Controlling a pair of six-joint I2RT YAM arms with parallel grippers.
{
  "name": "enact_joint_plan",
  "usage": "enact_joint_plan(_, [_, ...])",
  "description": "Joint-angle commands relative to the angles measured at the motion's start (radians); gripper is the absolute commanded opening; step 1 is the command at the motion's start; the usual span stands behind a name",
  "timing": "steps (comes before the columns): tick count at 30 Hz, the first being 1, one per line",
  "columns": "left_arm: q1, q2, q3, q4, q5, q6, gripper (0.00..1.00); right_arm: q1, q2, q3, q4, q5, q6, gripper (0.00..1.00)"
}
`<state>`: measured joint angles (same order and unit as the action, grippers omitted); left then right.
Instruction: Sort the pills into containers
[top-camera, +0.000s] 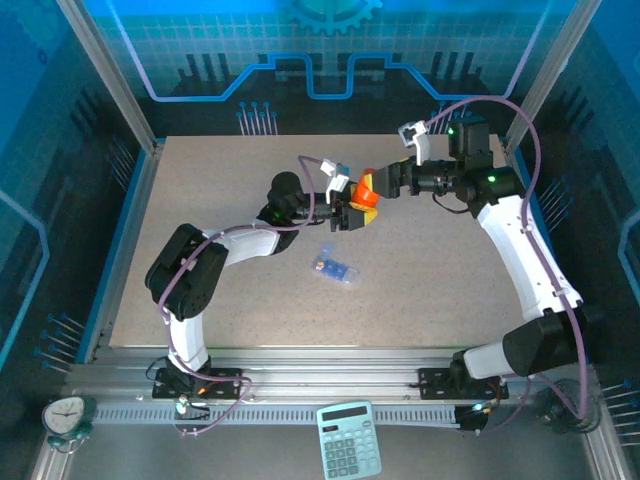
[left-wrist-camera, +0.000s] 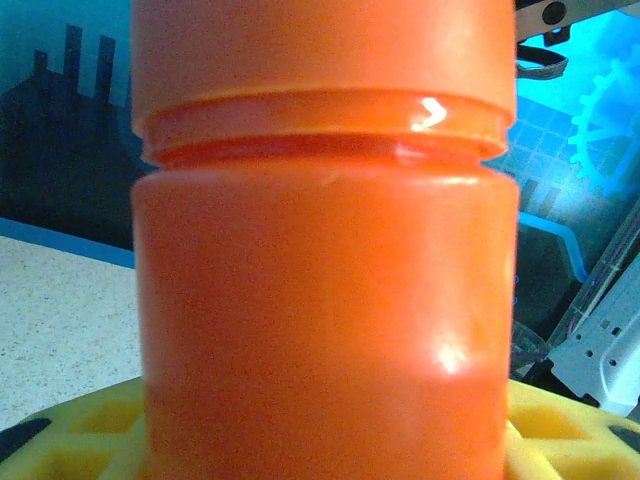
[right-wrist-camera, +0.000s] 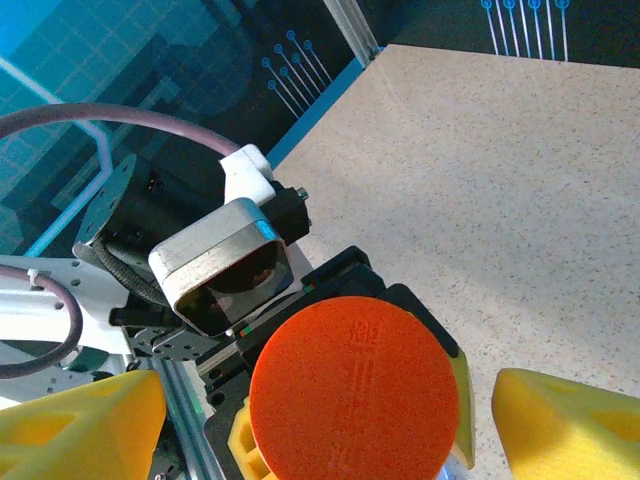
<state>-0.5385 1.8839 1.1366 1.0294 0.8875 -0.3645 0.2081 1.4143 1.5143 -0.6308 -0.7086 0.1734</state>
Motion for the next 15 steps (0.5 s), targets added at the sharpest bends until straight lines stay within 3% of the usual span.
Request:
enact_joint_plan(1, [0.0, -0.028, 0.032, 0.038, 0.008, 0.014, 0.1, -0.009, 0.01, 0.028, -0.018, -0.037, -0.024, 0.84])
enact_joint_plan(11, [0.0, -0.024, 0.035, 0.037, 0.008, 0.013, 0.1, 0.0, 0.028, 0.025, -0.018, -0.037, -0.015, 0.73])
enact_joint_plan(15, [-0.002, -0.023, 0.037, 0.038, 0.01, 0.011, 0.1, 0.004, 0.031, 0.023, -0.021, -0.026, -0.015, 0.63])
